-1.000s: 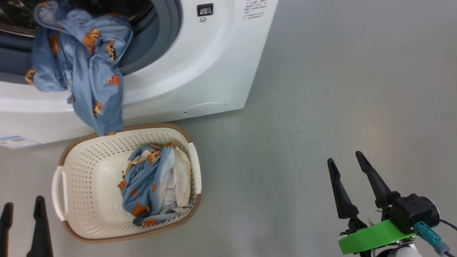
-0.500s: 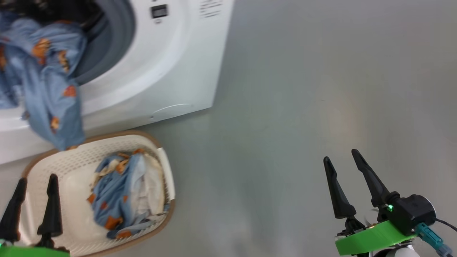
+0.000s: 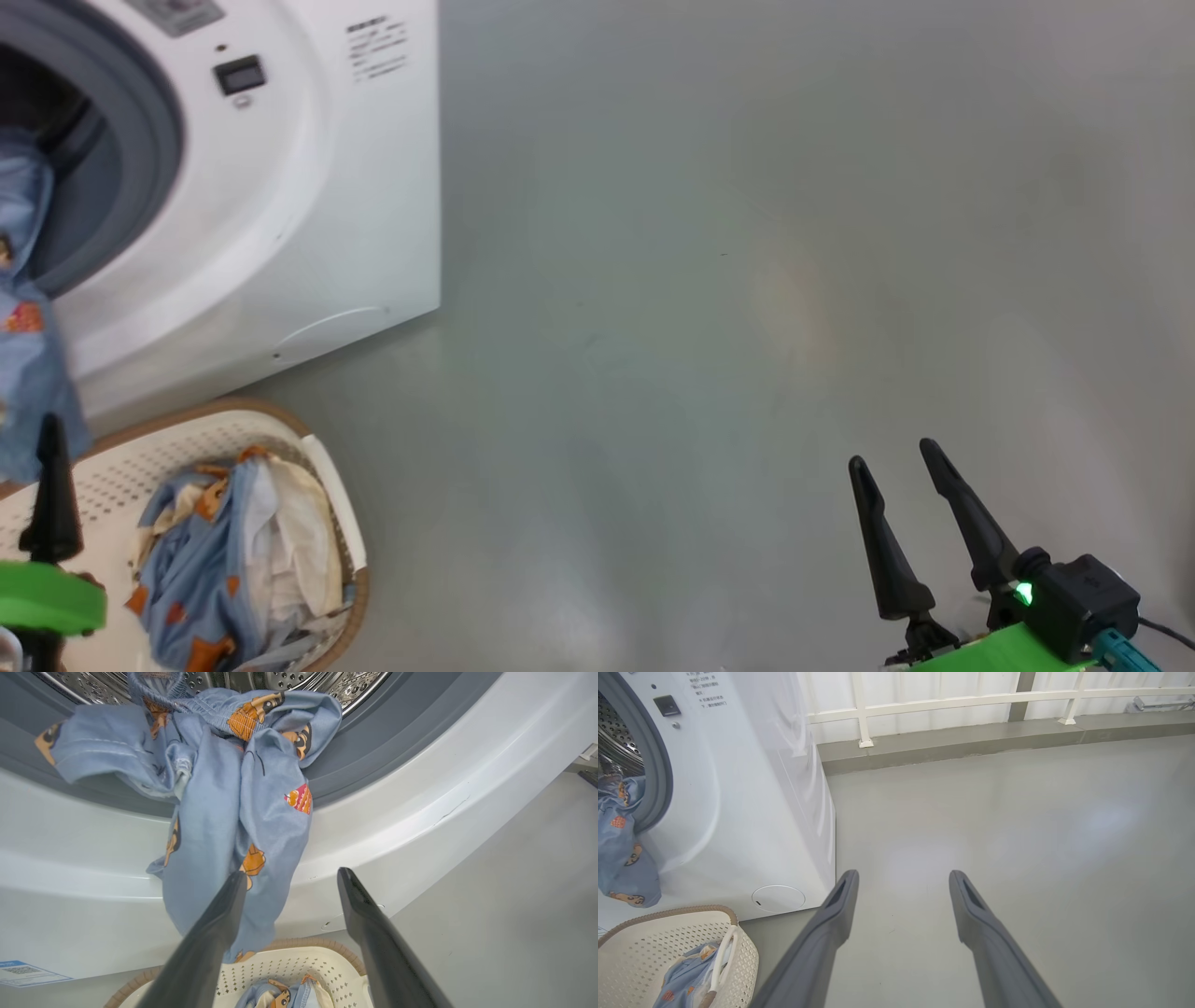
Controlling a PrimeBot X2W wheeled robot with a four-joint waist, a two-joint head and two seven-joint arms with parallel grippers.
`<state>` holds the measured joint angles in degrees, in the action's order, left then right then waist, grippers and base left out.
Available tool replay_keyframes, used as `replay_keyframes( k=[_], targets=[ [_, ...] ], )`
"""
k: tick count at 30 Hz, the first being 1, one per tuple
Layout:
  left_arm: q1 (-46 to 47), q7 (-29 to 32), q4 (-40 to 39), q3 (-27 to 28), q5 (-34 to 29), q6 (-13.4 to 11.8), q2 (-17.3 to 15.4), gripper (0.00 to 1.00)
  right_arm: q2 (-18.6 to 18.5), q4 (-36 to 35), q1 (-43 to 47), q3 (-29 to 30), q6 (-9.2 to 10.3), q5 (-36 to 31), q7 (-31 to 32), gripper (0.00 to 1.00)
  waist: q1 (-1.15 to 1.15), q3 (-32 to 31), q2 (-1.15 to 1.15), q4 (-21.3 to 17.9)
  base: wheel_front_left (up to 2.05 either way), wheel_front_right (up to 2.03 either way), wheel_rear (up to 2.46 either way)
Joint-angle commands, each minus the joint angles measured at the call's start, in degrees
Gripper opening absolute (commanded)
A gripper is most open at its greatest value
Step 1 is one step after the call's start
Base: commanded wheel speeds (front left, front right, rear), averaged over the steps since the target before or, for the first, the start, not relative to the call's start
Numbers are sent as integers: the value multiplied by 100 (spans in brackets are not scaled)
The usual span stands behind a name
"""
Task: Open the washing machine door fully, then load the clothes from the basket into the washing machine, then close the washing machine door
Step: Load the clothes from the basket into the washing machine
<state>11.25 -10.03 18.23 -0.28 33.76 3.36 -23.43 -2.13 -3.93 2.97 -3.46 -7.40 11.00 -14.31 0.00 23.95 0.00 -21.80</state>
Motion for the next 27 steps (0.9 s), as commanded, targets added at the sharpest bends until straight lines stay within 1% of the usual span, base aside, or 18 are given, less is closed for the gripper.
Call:
replay_keyframes(
  k=[1,3,6,10,12,17,23,27],
  targets=[
    [208,-43,7,216,-25,24,-199,100,-75,-150,82,-160,-9,72,-69,100,0,-17,0,-94,0,0,0],
    [369,-55,281,198,-109,-10,-285,100,-75,-166,104,-162,-9,77,-69,100,0,-7,0,-121,0,0,0],
    [626,-74,712,181,-162,-36,-352,100,-75,-182,114,-174,-9,77,-69,100,0,18,0,-145,0,0,0],
    [985,-133,1307,174,-254,-135,-433,100,-75,-217,112,-201,-9,62,-69,100,0,75,0,-150,0,0,0],
    [1178,-174,1579,157,-281,-135,-454,100,-75,-240,105,-216,-9,54,-69,100,0,113,0,-145,0,0,0],
    [1630,-260,2146,-2,-419,-126,-423,100,-75,-249,86,-264,-9,20,-69,100,0,180,0,-109,0,0,0],
    [2112,-343,2895,-40,-538,-363,-405,100,-75,-260,41,-335,-9,6,-69,100,0,240,0,-95,0,0,0],
    [2400,-403,3303,-68,-555,-377,-324,100,-75,-256,38,-361,-9,4,-69,100,0,262,0,-79,0,0,0]
  ],
)
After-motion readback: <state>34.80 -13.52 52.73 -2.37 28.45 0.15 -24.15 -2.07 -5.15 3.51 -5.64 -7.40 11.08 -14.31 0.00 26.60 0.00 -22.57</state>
